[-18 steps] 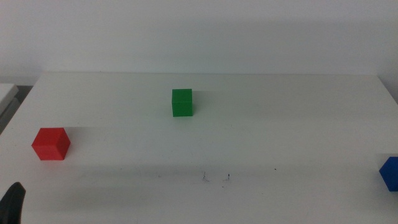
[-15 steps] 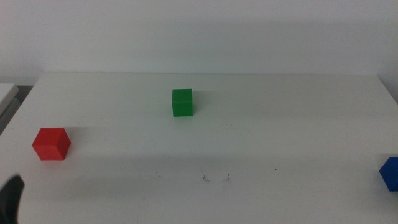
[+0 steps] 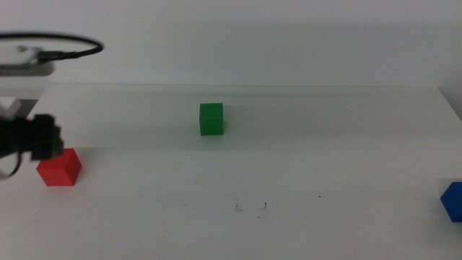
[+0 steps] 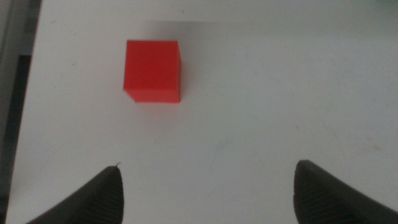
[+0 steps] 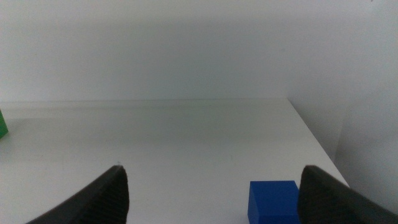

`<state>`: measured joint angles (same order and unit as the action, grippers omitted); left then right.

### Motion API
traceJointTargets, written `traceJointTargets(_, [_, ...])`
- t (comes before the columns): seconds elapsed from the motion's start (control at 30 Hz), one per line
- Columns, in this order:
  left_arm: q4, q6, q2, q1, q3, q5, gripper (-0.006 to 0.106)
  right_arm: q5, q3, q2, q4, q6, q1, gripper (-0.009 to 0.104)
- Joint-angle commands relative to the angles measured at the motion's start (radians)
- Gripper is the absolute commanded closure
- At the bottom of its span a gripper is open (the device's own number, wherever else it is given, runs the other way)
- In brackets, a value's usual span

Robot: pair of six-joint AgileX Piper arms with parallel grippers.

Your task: Stack red cubes first, then green, then blue cubes in a specific spot.

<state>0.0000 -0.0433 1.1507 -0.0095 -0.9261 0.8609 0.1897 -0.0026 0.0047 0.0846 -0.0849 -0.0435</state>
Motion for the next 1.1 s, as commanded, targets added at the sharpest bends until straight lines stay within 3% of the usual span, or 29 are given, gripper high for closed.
traceJointTargets(0.0, [0.000, 0.020, 0.105, 0.002, -0.069, -0.005, 0.008, -0.006, 0.003, -0.005, -0.005, -0.002, -0.006, 0.016])
traceJointTargets(0.07, [0.000, 0.051, 0.181, 0.029, -0.118, 0.005, 0.008, -0.006, 0.003, -0.005, -0.005, -0.002, -0.006, 0.016])
traceJointTargets(0.27, [-0.152, 0.302, 0.418, 0.173, -0.280, 0.080, 0.008, -0.006, 0.003, -0.005, -0.005, -0.002, -0.006, 0.016])
traceJointTargets(0.77, [-0.206, 0.362, 0.748, 0.188, -0.345, -0.118, 0.010, -0.006, 0.003, -0.005, -0.005, -0.002, -0.006, 0.016])
traceJointTargets(0.83, [-0.206, 0.362, 0.769, 0.188, -0.345, -0.123, 0.015, -0.006, 0.003, -0.005, -0.005, -0.002, -0.006, 0.016])
traceJointTargets(0.93, [-0.200, 0.358, 0.795, 0.188, -0.345, -0.119, 0.031, -0.006, 0.003, -0.005, -0.005, -0.002, -0.006, 0.016])
traceJointTargets(1.07, [-0.202, 0.328, 0.785, 0.179, -0.345, -0.091, 0.064, -0.006, 0.003, -0.005, -0.005, -0.002, -0.006, 0.016])
